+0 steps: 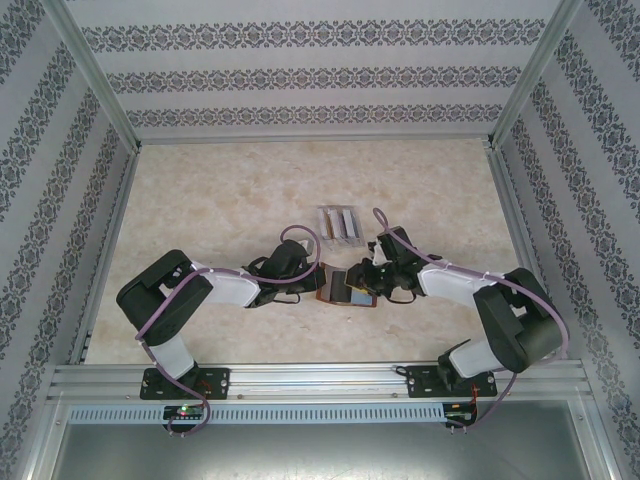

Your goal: Put the credit cards into the card holder

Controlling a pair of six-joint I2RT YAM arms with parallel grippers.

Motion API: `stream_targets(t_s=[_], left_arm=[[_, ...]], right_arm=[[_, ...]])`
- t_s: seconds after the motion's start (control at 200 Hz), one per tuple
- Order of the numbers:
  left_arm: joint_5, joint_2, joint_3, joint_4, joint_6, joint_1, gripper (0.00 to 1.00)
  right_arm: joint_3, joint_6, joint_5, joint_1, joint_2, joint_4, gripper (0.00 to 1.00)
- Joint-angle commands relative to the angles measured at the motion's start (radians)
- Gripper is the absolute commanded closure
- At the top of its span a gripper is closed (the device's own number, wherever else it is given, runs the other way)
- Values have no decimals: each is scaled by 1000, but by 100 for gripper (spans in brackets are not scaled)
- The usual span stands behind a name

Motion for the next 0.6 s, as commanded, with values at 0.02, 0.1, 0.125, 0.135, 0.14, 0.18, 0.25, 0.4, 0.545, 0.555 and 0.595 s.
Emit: stream_targets(t_s=[0.02,0.1,0.125,0.135,0.14,0.18,0.25,0.4,0.545,0.555,0.595], left_arm=[[5,13,11,-49,7,8,100],[6,15,13,-51,5,8,100],[7,15,12,-49,5,8,100],[8,16,12,-49,5,8,100],[8,15,13,-49,5,8,100],[7,15,13,-50,5,8,100],[4,17,15,-55,6,8,100],[11,21,16,-47,1,7,100],[12,25,15,-46,-1,8,100],[12,26,15,-47,-2,8,100],[13,25,16,-48,-1,8,100]], right_arm=[[35,-1,-1,10,34,9,70],[32,2,0,13,41,15,65],[31,1,2,15,41,17,63],[31,1,2,15,42,16,63],[31,2,2,15,41,16,62],[32,2,2,15,41,8,60],[30,6,29,15,30,-25,58],[17,21,64,18,32,-40,58],[25,43,69,56,86,-16,59],[27,44,69,58,90,-15,59],[33,49,65,65,105,-8,59]])
